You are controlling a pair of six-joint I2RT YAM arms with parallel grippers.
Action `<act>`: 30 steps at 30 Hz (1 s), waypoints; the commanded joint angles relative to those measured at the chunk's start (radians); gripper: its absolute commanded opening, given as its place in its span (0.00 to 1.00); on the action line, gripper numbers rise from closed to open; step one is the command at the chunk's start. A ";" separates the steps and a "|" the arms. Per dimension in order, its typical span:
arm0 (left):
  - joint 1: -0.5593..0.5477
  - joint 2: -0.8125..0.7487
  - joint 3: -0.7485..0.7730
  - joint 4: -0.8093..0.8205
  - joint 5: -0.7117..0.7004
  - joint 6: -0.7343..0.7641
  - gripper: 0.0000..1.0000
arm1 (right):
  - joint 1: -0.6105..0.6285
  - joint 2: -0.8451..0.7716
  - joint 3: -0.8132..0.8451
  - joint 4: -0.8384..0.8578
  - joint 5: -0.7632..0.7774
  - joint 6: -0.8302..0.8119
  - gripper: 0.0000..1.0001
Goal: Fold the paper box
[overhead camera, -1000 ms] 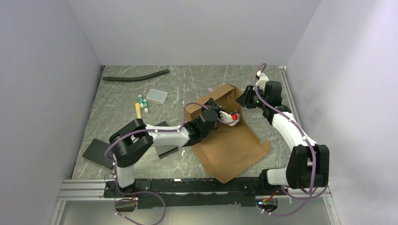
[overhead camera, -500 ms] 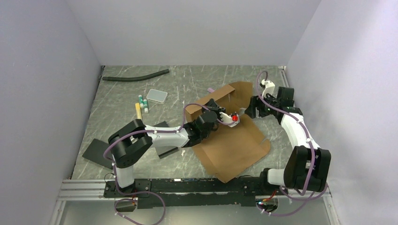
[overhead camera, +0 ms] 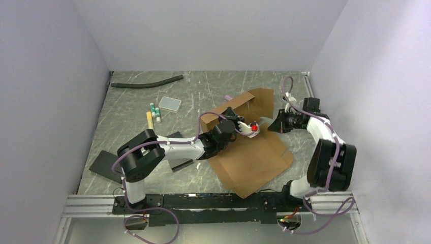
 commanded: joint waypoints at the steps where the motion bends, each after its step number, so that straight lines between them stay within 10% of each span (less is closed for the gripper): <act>1: -0.005 -0.038 0.003 0.041 0.000 -0.021 0.00 | 0.003 0.177 0.073 -0.076 -0.100 0.075 0.00; 12: -0.009 -0.042 -0.008 0.064 0.006 -0.018 0.00 | -0.020 0.261 0.019 0.134 0.311 0.386 0.00; 30: -0.020 -0.043 -0.018 0.078 0.010 -0.014 0.00 | -0.047 0.242 0.071 0.096 0.099 0.284 0.11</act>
